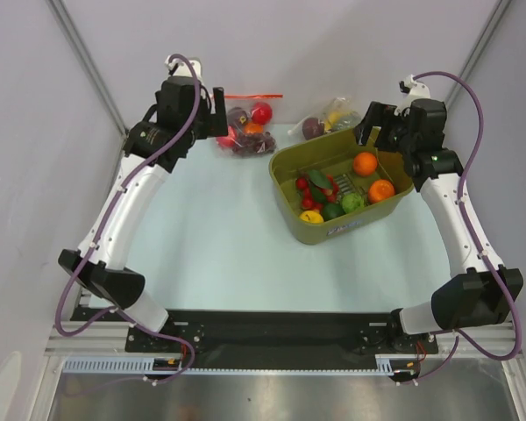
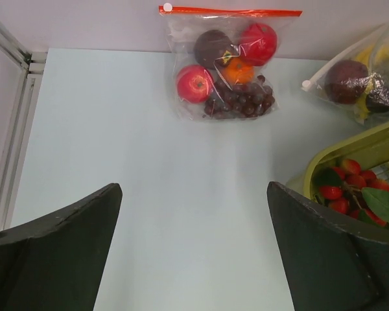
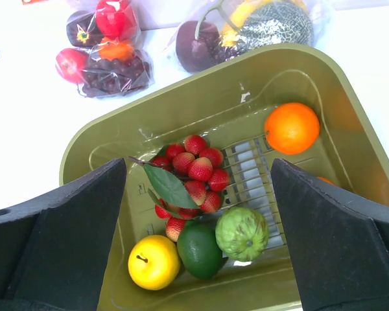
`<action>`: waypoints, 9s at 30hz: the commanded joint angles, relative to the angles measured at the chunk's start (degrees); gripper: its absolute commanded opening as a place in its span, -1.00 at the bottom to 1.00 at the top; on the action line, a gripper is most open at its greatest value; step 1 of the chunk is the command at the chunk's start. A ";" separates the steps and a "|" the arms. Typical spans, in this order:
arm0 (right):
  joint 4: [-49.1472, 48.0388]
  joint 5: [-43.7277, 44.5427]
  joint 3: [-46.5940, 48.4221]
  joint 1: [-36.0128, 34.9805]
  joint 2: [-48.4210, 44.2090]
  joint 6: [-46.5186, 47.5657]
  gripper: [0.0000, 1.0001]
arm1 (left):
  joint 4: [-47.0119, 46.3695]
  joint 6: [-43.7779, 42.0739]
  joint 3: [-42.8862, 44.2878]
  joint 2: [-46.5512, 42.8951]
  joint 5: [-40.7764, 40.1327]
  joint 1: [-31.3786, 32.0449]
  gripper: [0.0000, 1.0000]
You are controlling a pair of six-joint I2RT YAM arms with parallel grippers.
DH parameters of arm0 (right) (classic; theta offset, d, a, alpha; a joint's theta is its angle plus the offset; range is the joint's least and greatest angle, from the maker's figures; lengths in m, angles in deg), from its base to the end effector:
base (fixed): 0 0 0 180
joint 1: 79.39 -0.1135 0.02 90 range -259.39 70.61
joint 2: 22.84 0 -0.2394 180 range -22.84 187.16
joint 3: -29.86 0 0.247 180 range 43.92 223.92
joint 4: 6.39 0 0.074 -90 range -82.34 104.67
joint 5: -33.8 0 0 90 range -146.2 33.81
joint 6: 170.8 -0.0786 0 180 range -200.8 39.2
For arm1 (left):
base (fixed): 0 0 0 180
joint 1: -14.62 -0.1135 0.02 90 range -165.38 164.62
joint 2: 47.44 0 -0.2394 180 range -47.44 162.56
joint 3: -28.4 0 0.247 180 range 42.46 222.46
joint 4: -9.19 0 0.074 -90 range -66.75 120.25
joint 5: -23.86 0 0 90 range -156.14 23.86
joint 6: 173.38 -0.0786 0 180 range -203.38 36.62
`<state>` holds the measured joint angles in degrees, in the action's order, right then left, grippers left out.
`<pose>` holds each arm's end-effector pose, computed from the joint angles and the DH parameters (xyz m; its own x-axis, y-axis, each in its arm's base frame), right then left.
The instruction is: Open the zip-top bag and remove the fake food
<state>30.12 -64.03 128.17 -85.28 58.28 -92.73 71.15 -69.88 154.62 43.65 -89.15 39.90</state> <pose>0.3593 0.0478 0.3728 -0.3694 0.1678 -0.9140 -0.1566 0.9583 0.2392 0.3361 -0.1247 0.4289 -0.4150 -0.0416 -0.9089 -0.0198 0.9991 -0.0368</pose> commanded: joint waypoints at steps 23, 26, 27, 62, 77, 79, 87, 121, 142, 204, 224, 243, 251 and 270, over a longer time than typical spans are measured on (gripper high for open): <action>2.24 1.24 0.48 -0.17 -7.20 3.57 0.99 | -19.24 8.29 17.92 31.68 19.14 -9.10 0.99; 2.68 1.94 -1.01 -0.09 -8.26 3.22 1.00 | -21.61 11.63 15.47 32.40 16.86 -10.77 1.00; 2.68 2.03 -1.28 -0.17 -8.52 3.05 1.00 | -22.14 12.95 14.85 32.75 15.46 -11.30 1.00; 2.59 2.30 5.40 -0.09 1.06 1.99 0.99 | -32.08 18.76 14.76 51.56 24.23 -15.78 -0.47; 0.66 -1.13 5.93 -0.44 3.60 1.38 0.99 | -38.66 7.79 -11.94 31.89 30.03 -14.12 -0.99; 0.31 -1.92 6.37 -0.96 4.04 1.29 0.99 | -40.60 4.54 -18.69 26.44 31.18 -13.68 -0.99; -0.05 -7.18 10.49 -5.00 7.99 2.78 0.99 | -44.73 -3.99 -38.14 9.74 38.63 -13.59 -1.00; 5.05 -24.25 24.47 -18.72 22.42 7.79 0.99 | -29.97 6.18 -62.85 -25.78 27.68 -17.09 0.64; 6.46 -23.19 19.29 -18.98 16.09 7.79 1.00 | -44.01 21.31 -75.25 -20.17 26.25 -27.74 0.64; 7.43 -35.49 31.07 -32.87 23.91 11.14 0.45 | -6.09 -18.58 -41.15 -22.89 96.66 -25.72 -0.99; 3.38 -42.17 24.65 -32.78 25.22 7.44 0.59 | -4.39 -19.91 -40.35 -23.06 101.84 -20.80 -0.99; -5.41 -61.07 18.32 -32.69 25.49 -4.43 0.15 | -2.46 -21.76 -41.14 -22.80 99.38 -20.18 -1.00; -5.50 -60.46 17.88 -32.69 24.43 -4.43 -0.99 | -2.28 -22.02 -41.93 -22.97 95.08 -20.18 -0.96; -0.66 -56.68 17.53 -33.75 24.26 0.58 -0.55 | -2.72 -21.58 -43.25 -24.12 92.79 -20.18 -0.98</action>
<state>28.40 -120.64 145.02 -118.27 83.68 -94.01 70.34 -89.92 110.69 20.92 1.91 19.38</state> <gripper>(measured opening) 0.191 0.018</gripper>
